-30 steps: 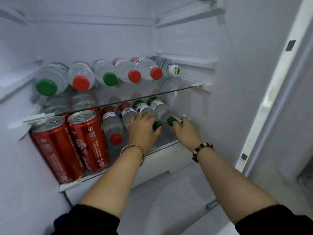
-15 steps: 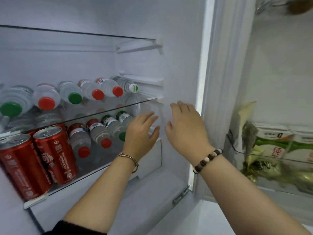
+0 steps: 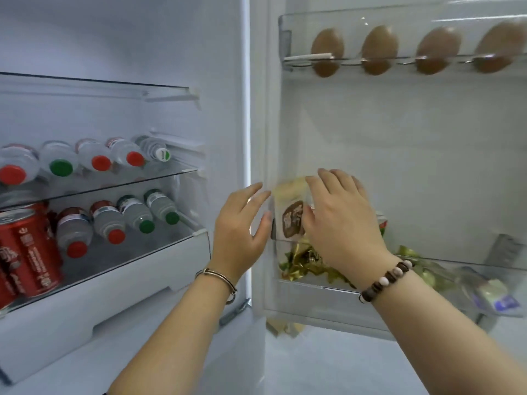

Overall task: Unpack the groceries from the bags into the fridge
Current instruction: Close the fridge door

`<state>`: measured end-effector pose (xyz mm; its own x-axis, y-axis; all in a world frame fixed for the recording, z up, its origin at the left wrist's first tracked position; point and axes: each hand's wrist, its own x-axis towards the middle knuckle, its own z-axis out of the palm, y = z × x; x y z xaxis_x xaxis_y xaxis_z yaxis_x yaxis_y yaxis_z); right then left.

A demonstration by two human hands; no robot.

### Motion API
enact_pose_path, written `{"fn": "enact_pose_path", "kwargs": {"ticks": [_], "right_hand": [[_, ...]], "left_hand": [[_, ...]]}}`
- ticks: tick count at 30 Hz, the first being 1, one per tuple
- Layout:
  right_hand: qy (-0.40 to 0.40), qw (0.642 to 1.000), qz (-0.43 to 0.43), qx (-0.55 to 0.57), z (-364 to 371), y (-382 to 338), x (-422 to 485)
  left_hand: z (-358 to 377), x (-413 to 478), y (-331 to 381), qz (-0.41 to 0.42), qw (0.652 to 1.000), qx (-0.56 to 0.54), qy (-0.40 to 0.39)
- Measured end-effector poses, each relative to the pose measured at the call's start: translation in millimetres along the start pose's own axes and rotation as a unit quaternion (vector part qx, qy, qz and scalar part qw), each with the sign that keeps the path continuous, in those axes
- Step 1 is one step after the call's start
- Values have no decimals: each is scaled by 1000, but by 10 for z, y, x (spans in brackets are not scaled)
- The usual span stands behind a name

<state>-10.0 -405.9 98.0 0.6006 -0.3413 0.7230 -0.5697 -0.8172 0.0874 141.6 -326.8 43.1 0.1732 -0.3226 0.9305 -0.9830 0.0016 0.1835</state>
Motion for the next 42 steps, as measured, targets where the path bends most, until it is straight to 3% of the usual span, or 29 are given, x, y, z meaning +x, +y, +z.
{"fn": "enact_pose_path", "kwargs": {"ticks": [7, 11, 15, 24, 27, 30, 37, 42], "right_hand": [[-43, 997, 57, -22, -148, 982, -589], [-56, 994, 96, -12, -101, 1420, -881], [-29, 993, 117, 18, -26, 1700, -1073], [34, 993, 110, 7, -80, 2153, -1281], [71, 995, 71, 22, -81, 2230, -1374], [52, 997, 34, 51, -136, 2296, -1456], [36, 979, 42, 197, -424, 2422, -1686], [54, 975, -10, 215, -612, 2622, -1920]], "left_hand": [[355, -203, 940, 75, 994, 44, 67], [623, -327, 1405, 49, 998, 21, -39], [894, -427, 1726, 5, 989, 68, -131], [1223, -341, 2077, 13, 984, 82, -158], [1309, -374, 2176, -11, 984, 88, -152], [1315, -403, 2322, -61, 988, 81, -119], [1203, -474, 2853, -192, 979, 3, -74], [992, -534, 3117, -238, 970, 9, -51]]}}
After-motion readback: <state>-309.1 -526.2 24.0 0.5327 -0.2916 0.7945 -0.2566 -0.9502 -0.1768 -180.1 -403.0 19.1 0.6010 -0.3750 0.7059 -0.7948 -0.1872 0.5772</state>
